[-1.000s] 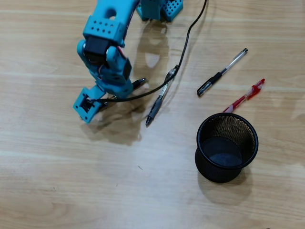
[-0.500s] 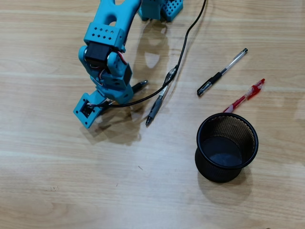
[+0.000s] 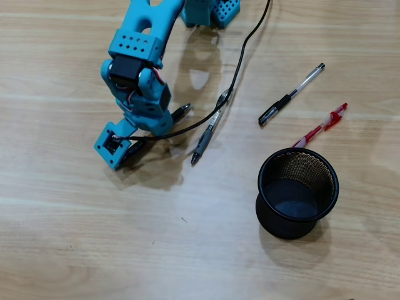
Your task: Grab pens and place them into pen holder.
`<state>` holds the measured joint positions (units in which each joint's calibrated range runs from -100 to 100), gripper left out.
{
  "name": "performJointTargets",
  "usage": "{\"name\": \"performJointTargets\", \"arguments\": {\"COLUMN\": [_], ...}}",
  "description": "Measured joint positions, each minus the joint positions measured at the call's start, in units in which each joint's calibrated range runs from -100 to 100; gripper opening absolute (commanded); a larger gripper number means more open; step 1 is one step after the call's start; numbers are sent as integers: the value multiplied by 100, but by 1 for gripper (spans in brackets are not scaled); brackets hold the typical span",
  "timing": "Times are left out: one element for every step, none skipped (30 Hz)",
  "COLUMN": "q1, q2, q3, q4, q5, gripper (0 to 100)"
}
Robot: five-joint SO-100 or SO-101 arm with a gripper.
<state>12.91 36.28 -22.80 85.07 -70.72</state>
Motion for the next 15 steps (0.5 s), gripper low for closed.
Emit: {"name": "performJointTargets", "arguments": {"q1": [29,57,67,67,67,67,67,67,67,67,67,67,48,19,-19], "q2": [-136,-306,-493,-714,-943,-1198,-1444,-1716,-1988,-2268,-2557,-2838,-3364,-3577,-3789], "q3": [0,0,0,9,62,106,169,231,275,319,355,364,373,364,364], "q4": [0,0,0,0,0,0,0,0,-9,-9,-9,-9,-9,-9,-9], "q5": [47,104,156,198,229,239,255,260,260,260,260,260,260,260,260], "gripper": [2,2,2,2,2,2,2,2,2,2,2,2,2,2,2]}}
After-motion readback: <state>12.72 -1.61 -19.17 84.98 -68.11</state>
